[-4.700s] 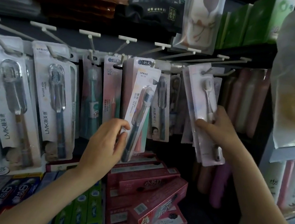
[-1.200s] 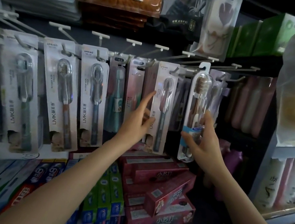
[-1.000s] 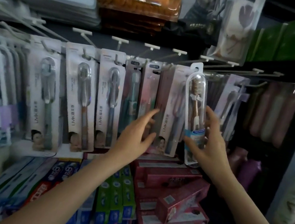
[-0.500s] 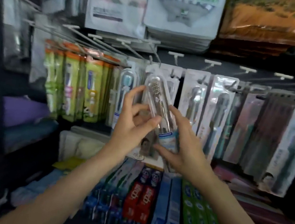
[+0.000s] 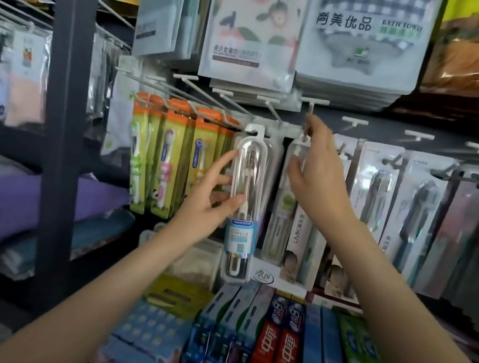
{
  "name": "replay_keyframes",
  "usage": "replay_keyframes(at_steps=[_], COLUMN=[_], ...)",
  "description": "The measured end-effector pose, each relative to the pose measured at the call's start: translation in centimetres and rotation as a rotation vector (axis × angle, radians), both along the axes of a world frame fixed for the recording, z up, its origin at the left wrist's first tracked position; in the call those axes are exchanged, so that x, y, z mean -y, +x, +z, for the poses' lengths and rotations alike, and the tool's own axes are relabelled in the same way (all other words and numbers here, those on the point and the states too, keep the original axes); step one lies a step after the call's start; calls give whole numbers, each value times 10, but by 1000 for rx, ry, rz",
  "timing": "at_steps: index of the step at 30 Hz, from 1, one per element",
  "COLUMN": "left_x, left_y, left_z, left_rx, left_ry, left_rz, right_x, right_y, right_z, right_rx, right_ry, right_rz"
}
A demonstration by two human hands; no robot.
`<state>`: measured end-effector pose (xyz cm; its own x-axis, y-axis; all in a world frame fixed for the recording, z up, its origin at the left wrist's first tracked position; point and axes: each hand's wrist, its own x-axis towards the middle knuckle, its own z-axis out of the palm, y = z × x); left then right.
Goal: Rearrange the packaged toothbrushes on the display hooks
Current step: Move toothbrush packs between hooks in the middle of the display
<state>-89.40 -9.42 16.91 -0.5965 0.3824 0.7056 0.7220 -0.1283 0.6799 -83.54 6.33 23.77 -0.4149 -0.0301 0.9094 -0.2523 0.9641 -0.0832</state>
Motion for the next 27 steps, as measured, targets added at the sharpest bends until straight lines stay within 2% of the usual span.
replay_keyframes(at_steps=[8, 14, 23, 27], left_x=[-4, -20, -24, -14], left_y=[-1, -2, -5, -13], left_z=[-6, 3, 1, 1], left_rx=[-82, -106, 117, 69], left_ry=[15, -8, 129, 29], left_rz=[-101, -38, -93, -60], right_x=[-2, -3, -6, -5], right_y=[6, 7, 7, 7], right_z=[0, 0, 0, -2], right_rx=[116, 133, 124, 151], right_ry=[-77, -96, -85, -93], right_rz=[53, 56, 65, 69])
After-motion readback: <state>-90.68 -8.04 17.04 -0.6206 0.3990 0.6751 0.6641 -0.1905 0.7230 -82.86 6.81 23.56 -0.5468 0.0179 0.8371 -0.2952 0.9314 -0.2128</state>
